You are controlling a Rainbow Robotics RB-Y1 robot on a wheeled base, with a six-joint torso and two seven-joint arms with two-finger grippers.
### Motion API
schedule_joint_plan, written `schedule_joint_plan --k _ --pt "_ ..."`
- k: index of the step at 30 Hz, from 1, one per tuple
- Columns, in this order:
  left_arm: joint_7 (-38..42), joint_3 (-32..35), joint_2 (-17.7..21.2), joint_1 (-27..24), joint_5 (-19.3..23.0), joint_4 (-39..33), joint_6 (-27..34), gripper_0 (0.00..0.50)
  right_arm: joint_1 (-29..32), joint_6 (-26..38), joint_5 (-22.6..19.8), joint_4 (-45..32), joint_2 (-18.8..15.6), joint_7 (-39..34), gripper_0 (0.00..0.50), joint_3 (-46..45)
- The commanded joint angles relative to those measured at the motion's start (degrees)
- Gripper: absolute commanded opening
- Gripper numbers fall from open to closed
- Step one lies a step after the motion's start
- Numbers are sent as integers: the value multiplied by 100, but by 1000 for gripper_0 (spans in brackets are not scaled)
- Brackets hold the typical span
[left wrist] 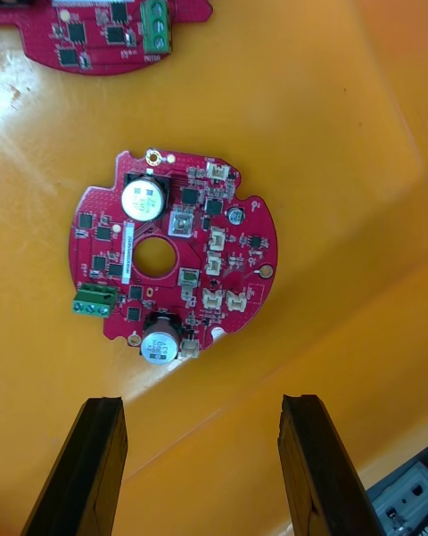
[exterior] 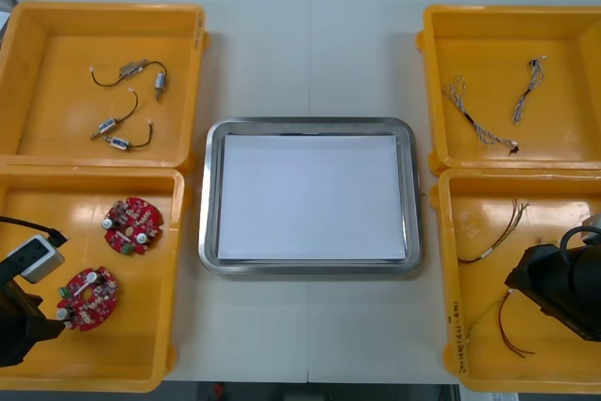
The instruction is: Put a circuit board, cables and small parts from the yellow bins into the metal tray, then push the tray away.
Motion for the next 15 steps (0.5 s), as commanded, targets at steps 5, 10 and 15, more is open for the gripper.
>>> schedule_joint_plan --k 5,10,15 --pt "-581 -565 222 -511 -9 344 -185 500 113 -31 170 283 26 -45 500 155" --pt "-581 -820 196 -766 0 520 -247 500 113 -304 223 459 26 -19 500 190" --pt "-607 -1145 204 -1047 -35 740 -343 500 113 -576 293 661 35 25 500 234"
